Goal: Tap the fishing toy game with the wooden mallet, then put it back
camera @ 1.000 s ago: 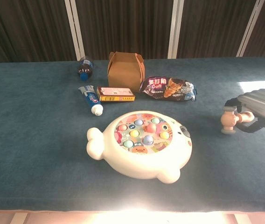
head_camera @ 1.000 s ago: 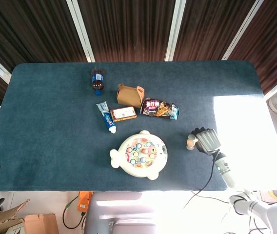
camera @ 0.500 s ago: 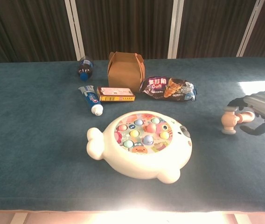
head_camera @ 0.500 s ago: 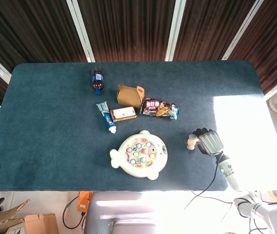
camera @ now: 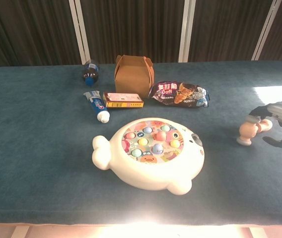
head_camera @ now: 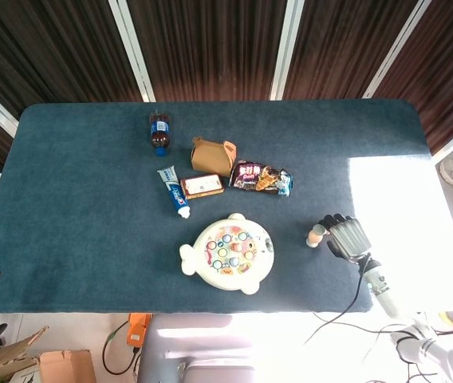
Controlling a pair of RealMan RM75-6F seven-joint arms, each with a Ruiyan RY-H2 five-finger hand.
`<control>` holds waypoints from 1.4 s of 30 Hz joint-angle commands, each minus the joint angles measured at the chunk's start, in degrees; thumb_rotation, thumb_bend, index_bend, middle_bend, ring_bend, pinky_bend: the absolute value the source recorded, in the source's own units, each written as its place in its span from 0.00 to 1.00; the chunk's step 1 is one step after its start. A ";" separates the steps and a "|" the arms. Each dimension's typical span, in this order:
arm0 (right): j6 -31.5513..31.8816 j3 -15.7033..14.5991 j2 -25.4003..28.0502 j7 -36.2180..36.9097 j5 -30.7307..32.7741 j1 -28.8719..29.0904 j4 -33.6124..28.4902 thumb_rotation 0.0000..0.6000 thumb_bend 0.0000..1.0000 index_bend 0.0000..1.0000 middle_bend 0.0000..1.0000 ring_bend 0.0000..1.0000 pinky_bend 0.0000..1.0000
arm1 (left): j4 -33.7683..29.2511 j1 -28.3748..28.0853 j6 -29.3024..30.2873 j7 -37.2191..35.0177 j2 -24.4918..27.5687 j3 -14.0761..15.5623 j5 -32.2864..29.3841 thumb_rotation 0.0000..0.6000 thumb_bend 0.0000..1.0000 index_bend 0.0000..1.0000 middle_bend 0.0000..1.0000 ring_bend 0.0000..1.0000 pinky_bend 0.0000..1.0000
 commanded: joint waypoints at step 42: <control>32.35 -7.15 28.13 -14.14 -0.96 -28.13 -43.67 1.00 0.28 0.00 0.00 0.00 0.00 | -13.49 1.58 2.06 7.80 0.32 1.82 2.44 1.00 0.14 0.00 0.00 0.00 0.07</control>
